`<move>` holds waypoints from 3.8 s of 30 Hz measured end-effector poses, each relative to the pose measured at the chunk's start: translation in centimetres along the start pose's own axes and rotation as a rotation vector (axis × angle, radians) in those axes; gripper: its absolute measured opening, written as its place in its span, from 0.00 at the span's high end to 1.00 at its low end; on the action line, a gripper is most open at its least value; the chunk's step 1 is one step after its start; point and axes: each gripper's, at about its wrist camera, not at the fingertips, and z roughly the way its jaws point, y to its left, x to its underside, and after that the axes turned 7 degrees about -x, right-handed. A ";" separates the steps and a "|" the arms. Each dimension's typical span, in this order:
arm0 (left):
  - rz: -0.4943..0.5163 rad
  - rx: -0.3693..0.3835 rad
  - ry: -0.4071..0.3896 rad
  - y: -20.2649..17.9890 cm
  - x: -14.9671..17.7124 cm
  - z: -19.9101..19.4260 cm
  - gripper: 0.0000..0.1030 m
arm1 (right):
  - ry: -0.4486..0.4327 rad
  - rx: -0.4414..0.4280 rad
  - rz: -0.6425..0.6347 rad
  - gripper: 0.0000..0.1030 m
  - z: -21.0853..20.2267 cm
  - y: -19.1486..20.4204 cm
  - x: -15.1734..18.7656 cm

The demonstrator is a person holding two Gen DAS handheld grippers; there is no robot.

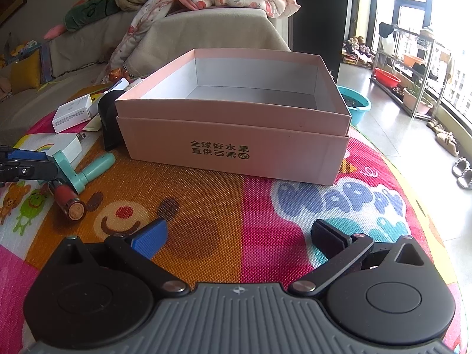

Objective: Organize rigid objects
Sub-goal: 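Lower the left gripper onto the white plug charger and close it, then grasp the red lipstick tube with the right gripper while the left holds the charger, then carry charger and lipstick over the pink box and open both grippers, then grasp the brown toy bear figurine with the left gripper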

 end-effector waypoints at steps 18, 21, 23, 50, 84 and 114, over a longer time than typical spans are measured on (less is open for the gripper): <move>-0.135 -0.095 -0.039 1.2 1.8 0.2 0.63 | -0.011 -0.019 -0.016 0.00 -0.5 0.0 0.2; -0.148 -0.105 -0.054 1.0 4.0 -2.3 0.63 | -0.029 -0.091 -0.062 0.08 -1.3 1.2 0.4; -0.168 -0.109 -0.062 1.0 5.1 -3.6 0.63 | -0.040 -0.158 -0.101 0.08 -1.9 3.0 0.6; -0.284 -0.108 -0.099 2.1 6.6 -4.9 0.63 | 0.003 -0.180 -0.175 0.23 3.6 13.7 -2.4; 0.053 0.161 -0.325 -10.2 -13.5 0.0 0.62 | -0.365 -0.019 -0.145 0.18 -6.1 -0.6 -5.1; -0.366 -0.227 -0.056 9.2 -15.5 12.2 0.62 | -0.121 -0.104 -0.116 0.18 -2.3 2.9 1.4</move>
